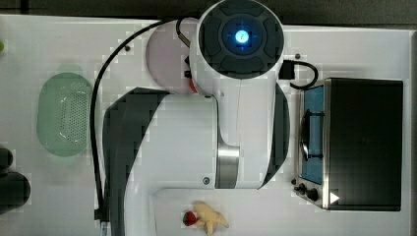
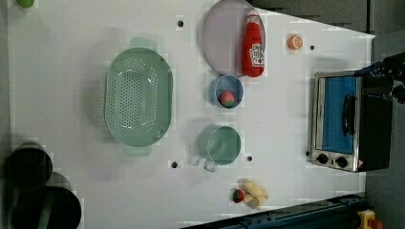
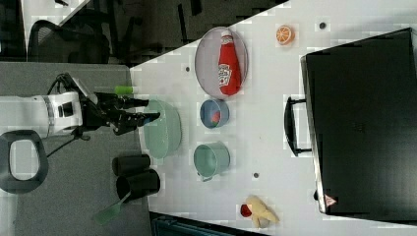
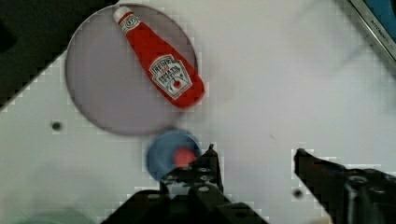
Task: Pick ketchup from plate and place it on table.
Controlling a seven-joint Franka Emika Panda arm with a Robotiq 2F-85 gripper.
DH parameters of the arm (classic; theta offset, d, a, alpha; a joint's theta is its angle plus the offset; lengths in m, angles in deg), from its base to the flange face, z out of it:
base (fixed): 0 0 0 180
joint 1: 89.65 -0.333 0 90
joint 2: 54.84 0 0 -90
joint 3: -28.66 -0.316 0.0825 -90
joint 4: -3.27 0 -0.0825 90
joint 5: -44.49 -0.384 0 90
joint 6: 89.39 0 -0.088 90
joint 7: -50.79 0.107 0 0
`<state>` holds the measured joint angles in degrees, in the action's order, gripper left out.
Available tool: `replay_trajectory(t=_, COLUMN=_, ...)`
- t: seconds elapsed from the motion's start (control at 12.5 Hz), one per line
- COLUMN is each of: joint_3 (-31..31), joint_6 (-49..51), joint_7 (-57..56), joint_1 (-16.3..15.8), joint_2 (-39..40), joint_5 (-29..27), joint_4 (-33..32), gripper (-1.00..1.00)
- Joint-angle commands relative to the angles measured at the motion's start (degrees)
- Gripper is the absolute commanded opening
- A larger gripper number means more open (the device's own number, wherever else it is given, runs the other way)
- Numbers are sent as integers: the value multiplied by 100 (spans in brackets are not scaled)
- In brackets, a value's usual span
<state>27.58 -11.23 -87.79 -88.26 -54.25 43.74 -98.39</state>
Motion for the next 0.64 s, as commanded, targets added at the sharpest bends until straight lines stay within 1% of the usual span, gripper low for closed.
replay_trajectory(t=0.08, joint_3=-235, joint_6=1190, joint_7=180, joint_1=601, joint_2=-1590, joint_5=-102, joint_4=-681, gripper=58)
replay_trajectory(t=0.24, joint_3=-252, joint_6=1127, joint_7=167, joint_1=591, joint_2=-1492, joint_5=-102, joint_4=-681, gripper=98)
replay_trajectory(t=0.4, joint_3=-308, joint_6=892, joint_7=90, joint_1=585, joint_2=-1237, joint_5=-102, joint_4=-680, gripper=100)
replay_trajectory(t=0.64, joint_3=-430, joint_6=441, joint_7=-125, joint_1=567, joint_2=-652, joint_5=-102, joint_4=-674, gripper=100)
